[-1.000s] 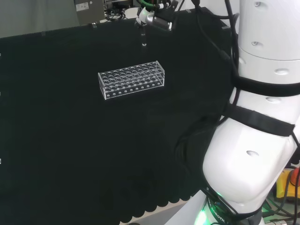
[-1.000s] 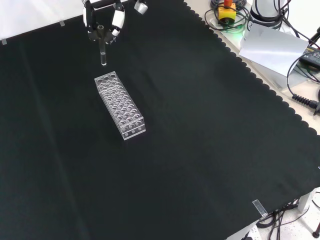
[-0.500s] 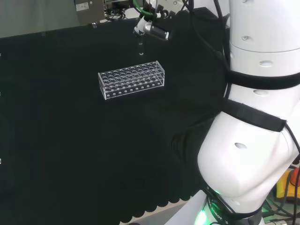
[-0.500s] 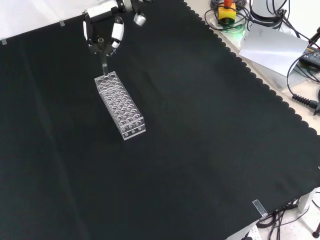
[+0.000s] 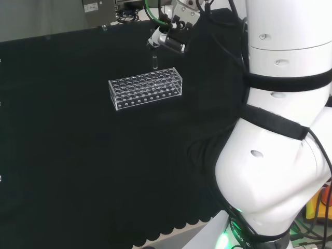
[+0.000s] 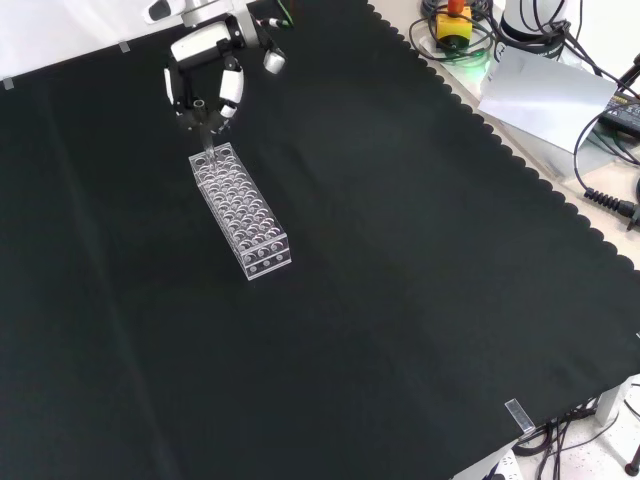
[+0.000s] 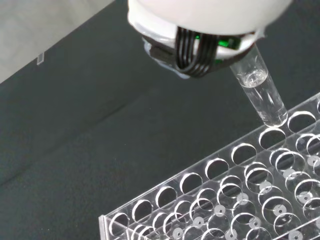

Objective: Put the test tube back in the rack.

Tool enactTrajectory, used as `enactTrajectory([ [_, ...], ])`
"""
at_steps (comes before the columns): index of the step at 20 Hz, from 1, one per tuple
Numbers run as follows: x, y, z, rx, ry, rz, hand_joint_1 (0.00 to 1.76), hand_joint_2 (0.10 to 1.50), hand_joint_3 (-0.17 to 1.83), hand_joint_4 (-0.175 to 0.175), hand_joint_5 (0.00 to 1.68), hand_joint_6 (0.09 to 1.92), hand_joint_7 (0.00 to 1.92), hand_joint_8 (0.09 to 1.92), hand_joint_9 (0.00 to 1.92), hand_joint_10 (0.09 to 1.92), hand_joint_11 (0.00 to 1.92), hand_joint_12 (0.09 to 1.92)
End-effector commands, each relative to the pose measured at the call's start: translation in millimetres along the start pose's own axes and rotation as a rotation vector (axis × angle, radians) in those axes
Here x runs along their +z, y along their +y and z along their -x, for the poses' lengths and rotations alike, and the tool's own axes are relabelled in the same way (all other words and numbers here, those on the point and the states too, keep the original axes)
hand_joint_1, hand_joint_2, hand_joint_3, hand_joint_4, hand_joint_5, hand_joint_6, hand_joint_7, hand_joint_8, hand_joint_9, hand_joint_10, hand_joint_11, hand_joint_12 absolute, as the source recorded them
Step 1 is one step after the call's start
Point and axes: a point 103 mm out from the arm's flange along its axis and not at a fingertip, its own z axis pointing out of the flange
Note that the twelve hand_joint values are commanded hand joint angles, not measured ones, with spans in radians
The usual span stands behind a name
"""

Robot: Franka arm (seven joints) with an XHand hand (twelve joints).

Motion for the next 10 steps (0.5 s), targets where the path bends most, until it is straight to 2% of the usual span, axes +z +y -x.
enactTrajectory([
  [1,12.5,9.4,4.0,0.009,0.019,-0.01,1.43,0.7,0.48,-0.175,1.32,0.29,1.5,0.42,1.33,0.49,1.15,0.96],
  [10,19.3,17.4,5.2,0.02,0.027,-0.024,1.43,0.7,0.48,-0.175,1.32,0.3,1.5,0.42,1.33,0.48,1.15,0.96],
])
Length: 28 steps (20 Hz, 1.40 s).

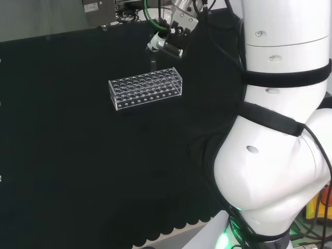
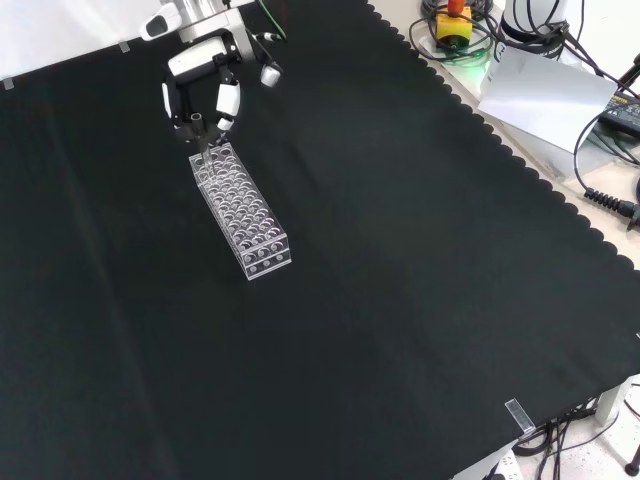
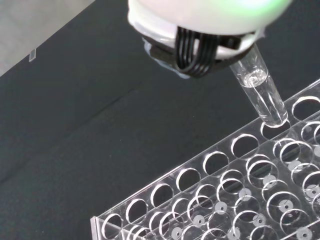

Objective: Put the test tube back in the rack.

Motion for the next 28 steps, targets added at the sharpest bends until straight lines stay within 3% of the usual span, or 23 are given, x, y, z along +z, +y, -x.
enactTrajectory([
  [1,4,7,1,0.009,0.005,-0.016,1.43,0.7,0.48,-0.175,1.32,0.3,1.5,0.42,1.33,0.48,1.15,0.96],
  [7,11,12,3,0.008,0.002,-0.02,1.34,0.67,0.56,-0.175,1.32,0.32,1.5,0.42,1.55,0.42,1.16,0.96],
  [20,19,14,10,0.021,-0.019,-0.04,1.33,0.67,0.56,-0.175,1.32,0.32,1.5,0.42,1.57,0.4,1.16,0.96],
  [28,32,27,34,0.039,-0.024,-0.063,1.33,0.67,0.56,-0.175,1.32,0.32,1.5,0.42,1.57,0.4,1.16,0.95],
])
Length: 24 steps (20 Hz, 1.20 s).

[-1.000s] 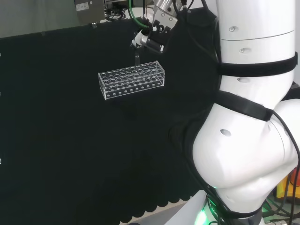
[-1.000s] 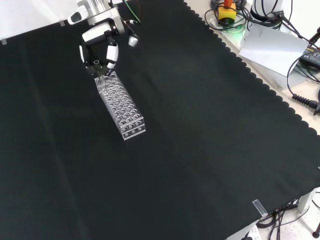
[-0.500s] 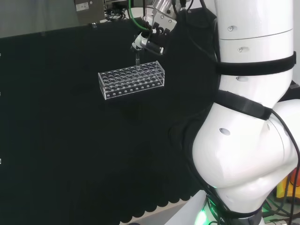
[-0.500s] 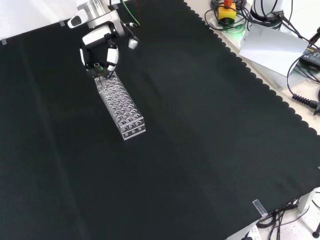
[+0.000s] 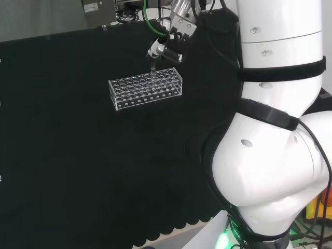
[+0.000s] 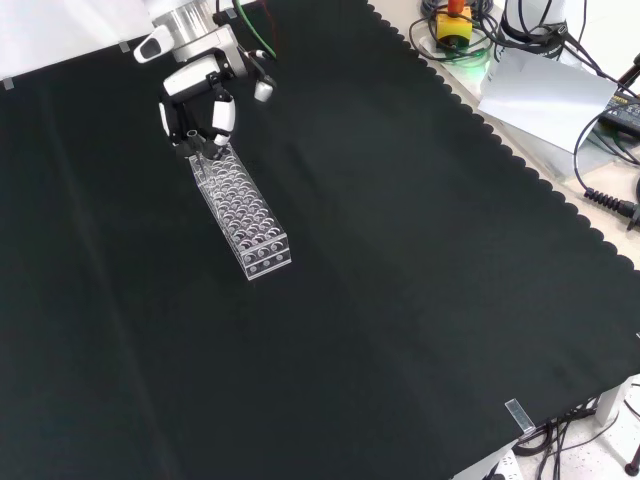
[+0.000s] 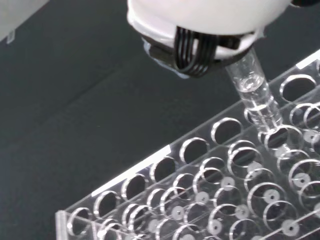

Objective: Put the test tube back in the rack.

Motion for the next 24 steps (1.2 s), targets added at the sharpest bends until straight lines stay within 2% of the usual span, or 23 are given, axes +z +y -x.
enactTrajectory([
  [1,11,10,18,0.013,-0.004,-0.015,1.33,0.67,0.56,-0.175,1.32,0.32,1.5,0.42,1.57,0.4,1.16,0.95],
  [17,45,14,24,0.015,-0.016,-0.084,1.33,0.67,0.56,-0.175,1.31,0.33,1.5,0.43,1.57,0.39,1.16,0.95],
  [19,45,13,23,0.0,-0.003,-0.084,1.4,0.69,0.51,-0.175,1.32,0.31,1.51,0.41,1.42,0.43,1.16,0.96],
  [21,44,14,24,-0.02,0.045,-0.128,1.38,0.71,0.48,-0.175,1.31,0.32,1.49,0.4,1.38,0.5,1.11,1.04],
  [22,44,14,25,-0.031,0.065,-0.153,1.35,0.79,0.36,-0.175,1.26,0.44,1.4,0.48,1.35,0.54,1.01,1.13],
  [23,42,15,25,-0.043,0.08,-0.176,1.28,0.79,0.34,-0.159,1.1,0.54,1.24,0.59,1.24,0.61,0.88,1.24],
  [24,41,15,25,-0.053,0.093,-0.191,1.23,0.75,0.39,-0.137,0.93,0.63,1.08,0.69,1.11,0.69,0.76,1.31],
])
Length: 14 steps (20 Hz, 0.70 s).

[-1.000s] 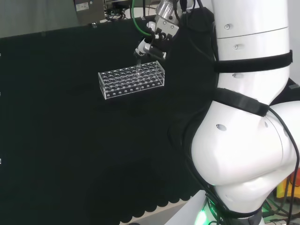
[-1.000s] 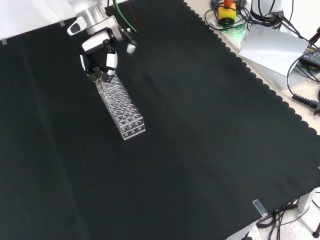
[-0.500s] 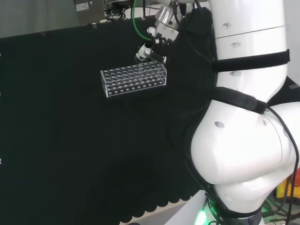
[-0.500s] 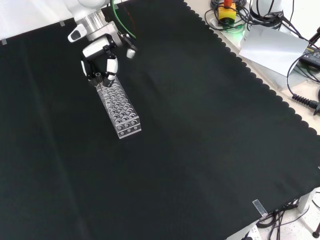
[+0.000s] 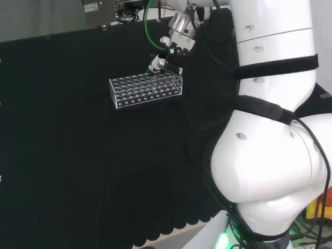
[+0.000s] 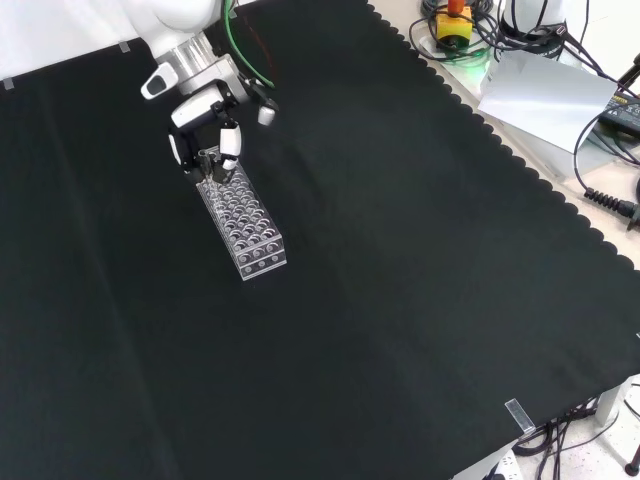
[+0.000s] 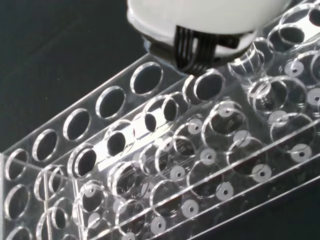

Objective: Put the test tube back in the rack.

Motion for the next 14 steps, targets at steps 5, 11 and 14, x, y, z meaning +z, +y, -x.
enactTrajectory([
  [5,-15,-8,-3,-0.11,0.119,-0.12,1.08,0.57,0.64,-0.064,0.35,0.62,0.48,0.94,0.58,0.9,0.39,1.49],
  [11,-62,-29,-20,-0.178,0.109,-0.067,1.06,0.56,0.64,-0.054,0.31,0.54,0.37,0.95,0.48,0.93,0.32,1.51],
  [14,-99,-44,-33,-0.216,0.094,-0.032,1.05,0.56,0.64,-0.052,0.31,0.53,0.36,0.95,0.46,0.93,0.31,1.51],
])
